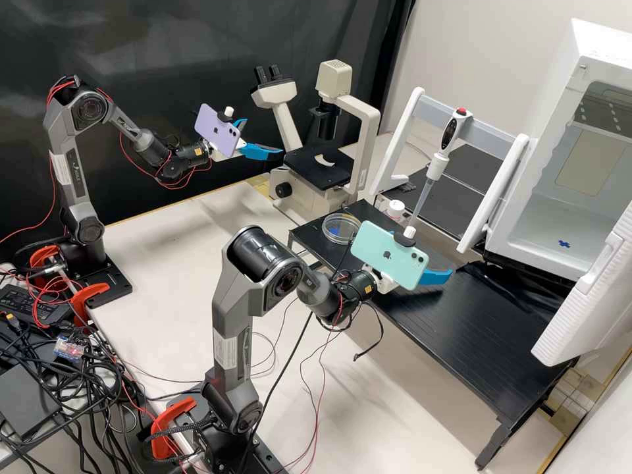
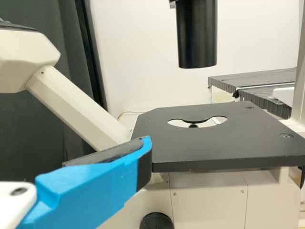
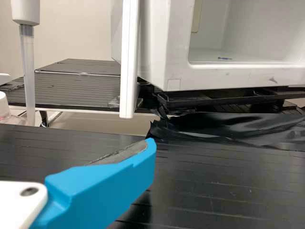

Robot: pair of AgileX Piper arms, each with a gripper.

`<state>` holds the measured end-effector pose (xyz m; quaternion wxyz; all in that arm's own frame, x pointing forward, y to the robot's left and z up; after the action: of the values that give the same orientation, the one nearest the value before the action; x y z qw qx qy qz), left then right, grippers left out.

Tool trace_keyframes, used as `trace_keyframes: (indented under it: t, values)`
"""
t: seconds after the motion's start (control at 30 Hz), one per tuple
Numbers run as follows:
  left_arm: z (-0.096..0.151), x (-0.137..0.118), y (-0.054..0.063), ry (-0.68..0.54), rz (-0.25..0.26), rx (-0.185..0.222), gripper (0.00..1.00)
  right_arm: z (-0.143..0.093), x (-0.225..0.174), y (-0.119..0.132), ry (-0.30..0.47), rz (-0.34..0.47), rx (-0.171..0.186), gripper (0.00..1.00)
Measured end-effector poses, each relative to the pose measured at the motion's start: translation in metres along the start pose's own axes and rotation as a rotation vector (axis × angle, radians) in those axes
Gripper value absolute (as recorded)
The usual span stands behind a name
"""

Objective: Move the petri dish to the incubator

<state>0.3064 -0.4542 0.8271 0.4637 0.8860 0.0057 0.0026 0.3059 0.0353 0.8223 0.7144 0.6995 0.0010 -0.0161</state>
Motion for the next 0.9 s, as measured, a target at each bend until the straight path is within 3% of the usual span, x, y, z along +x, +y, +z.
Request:
trace_keyframes:
  t: [0.37, 0.47, 0.6, 0.7, 0.77, 0.83, 0.9]
  values:
    - [0.000, 0.000, 0.000, 0.000, 0.000, 0.000, 1.00, 0.000, -0.003, -0.001, 0.001, -0.005, -0.001, 1.00]
    - [0.000, 0.000, 0.000, 0.000, 0.000, 0.000, 1.00, -0.004, -0.015, 0.002, 0.019, -0.006, 0.033, 1.00]
    - [0.000, 0.000, 0.000, 0.000, 0.000, 0.000, 1.00, -0.014, -0.031, 0.007, 0.083, 0.019, 0.045, 1.00]
    - [0.000, 0.000, 0.000, 0.000, 0.000, 0.000, 1.00, -0.033, -0.049, -0.004, 0.180, -0.002, 0.053, 1.00]
    - [0.000, 0.000, 0.000, 0.000, 0.000, 0.000, 1.00, -0.045, -0.059, -0.013, 0.249, -0.029, 0.041, 1.00]
    - [0.000, 0.000, 0.000, 0.000, 0.000, 0.000, 1.00, -0.052, -0.064, -0.021, 0.284, -0.050, 0.019, 1.00]
    - [0.000, 0.000, 0.000, 0.000, 0.000, 0.000, 1.00, -0.060, -0.069, -0.031, 0.307, -0.071, 0.020, 1.00]
